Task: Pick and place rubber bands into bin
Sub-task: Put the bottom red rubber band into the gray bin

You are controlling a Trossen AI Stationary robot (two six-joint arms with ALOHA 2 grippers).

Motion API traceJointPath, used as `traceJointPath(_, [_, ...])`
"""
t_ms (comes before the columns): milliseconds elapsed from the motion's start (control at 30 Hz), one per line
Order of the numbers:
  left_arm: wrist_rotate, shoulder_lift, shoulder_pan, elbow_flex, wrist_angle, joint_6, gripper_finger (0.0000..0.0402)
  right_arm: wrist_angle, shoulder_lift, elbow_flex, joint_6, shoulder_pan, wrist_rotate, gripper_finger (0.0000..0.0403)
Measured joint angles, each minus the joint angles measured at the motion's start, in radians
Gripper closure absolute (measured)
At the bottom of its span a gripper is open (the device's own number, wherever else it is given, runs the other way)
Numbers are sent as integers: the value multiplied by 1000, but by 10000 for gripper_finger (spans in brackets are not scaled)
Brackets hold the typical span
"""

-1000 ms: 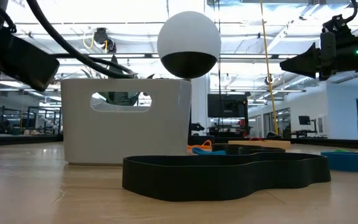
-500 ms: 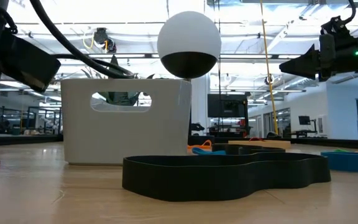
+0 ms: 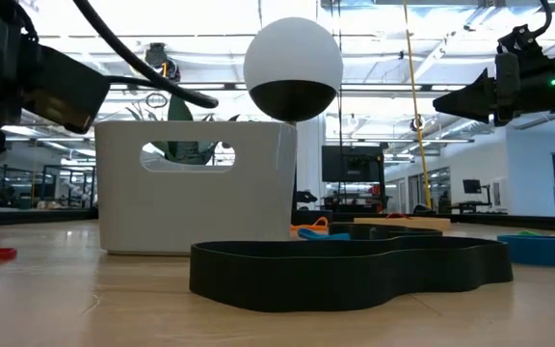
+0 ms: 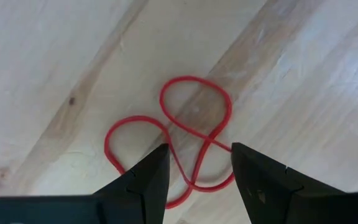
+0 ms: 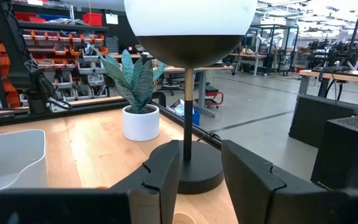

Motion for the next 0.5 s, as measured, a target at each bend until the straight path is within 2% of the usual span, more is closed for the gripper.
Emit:
traceJointPath(267, [6, 12, 2, 2, -44, -1, 224, 0, 0, 0, 0, 0, 0, 289])
traceJointPath(500, [51, 41, 12, 6, -57, 3, 225, 0, 0, 0, 0, 0, 0, 289])
